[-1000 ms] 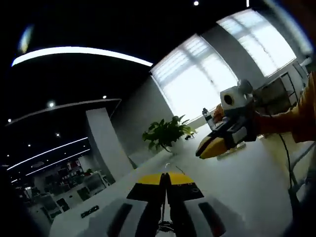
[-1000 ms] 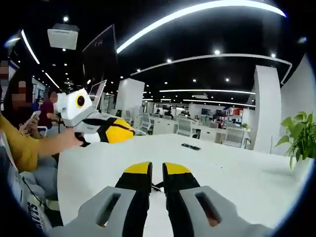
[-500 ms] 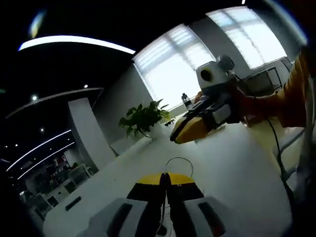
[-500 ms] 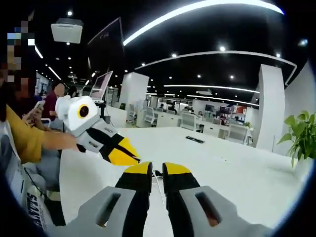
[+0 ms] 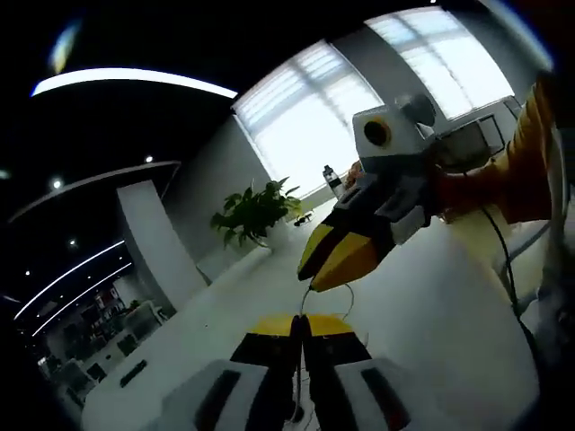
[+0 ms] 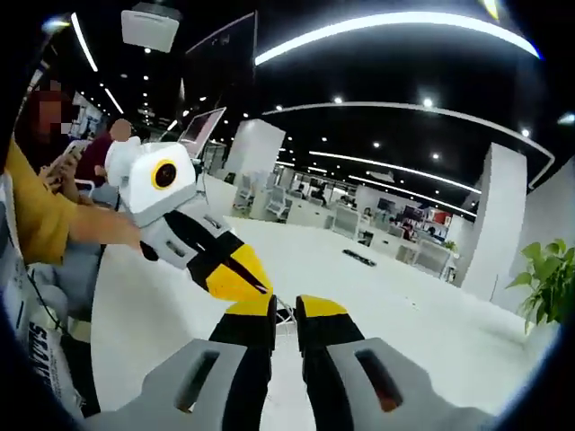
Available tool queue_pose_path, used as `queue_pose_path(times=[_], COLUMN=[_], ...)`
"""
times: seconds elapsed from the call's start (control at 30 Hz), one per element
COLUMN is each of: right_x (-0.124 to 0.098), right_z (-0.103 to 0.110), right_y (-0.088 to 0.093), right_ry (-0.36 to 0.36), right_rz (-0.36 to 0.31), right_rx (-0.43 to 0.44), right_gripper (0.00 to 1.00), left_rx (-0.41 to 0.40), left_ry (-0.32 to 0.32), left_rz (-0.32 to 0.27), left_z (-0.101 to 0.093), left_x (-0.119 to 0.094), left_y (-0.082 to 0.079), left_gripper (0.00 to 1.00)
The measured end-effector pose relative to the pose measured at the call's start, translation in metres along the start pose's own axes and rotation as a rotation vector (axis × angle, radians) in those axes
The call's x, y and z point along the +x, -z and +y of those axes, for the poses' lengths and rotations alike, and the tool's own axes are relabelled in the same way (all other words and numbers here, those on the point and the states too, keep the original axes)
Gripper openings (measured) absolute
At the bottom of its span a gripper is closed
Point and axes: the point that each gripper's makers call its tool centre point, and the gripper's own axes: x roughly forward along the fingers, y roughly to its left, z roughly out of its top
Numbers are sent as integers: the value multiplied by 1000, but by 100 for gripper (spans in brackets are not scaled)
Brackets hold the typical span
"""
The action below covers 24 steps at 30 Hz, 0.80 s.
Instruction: Peel open the Velcro strap on the desktop, arrange the wired earphones neatly onto it, and close the Velcro strap to secure them.
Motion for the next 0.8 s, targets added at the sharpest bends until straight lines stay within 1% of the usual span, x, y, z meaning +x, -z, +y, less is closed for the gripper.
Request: queue_pose_path(times=[0.1,0.17,0.27,0.33,0.4,0.63,0.8], right_x=[3,2,1,0,1,3,4], right_z=[-2,-4,-5,-2,0,4,6], right_y=[12,16,15,14,14,11,11], right_ry=[3,7,10,7,3,-16,-25], right_rz=[31,38,26,23,28,22,24], right_rx=[-7,-4,10,7,-2,-6,-7], right_gripper=[11,11,10,10,10,10,8], left_rx=[-1,1,23,17,11,41,33], left_ry=[-1,1,4,9,10,6,8], left_rz=[-16,-18,4,11,16,31,36], left_z=[0,0,-3,-4,-5,-6,-6], left_x=[-2,-2,0,1,3,6,6], left_y=[-4,-5,-1,1,3,3,5], left_gripper=[6,6,6,6,6,6,6])
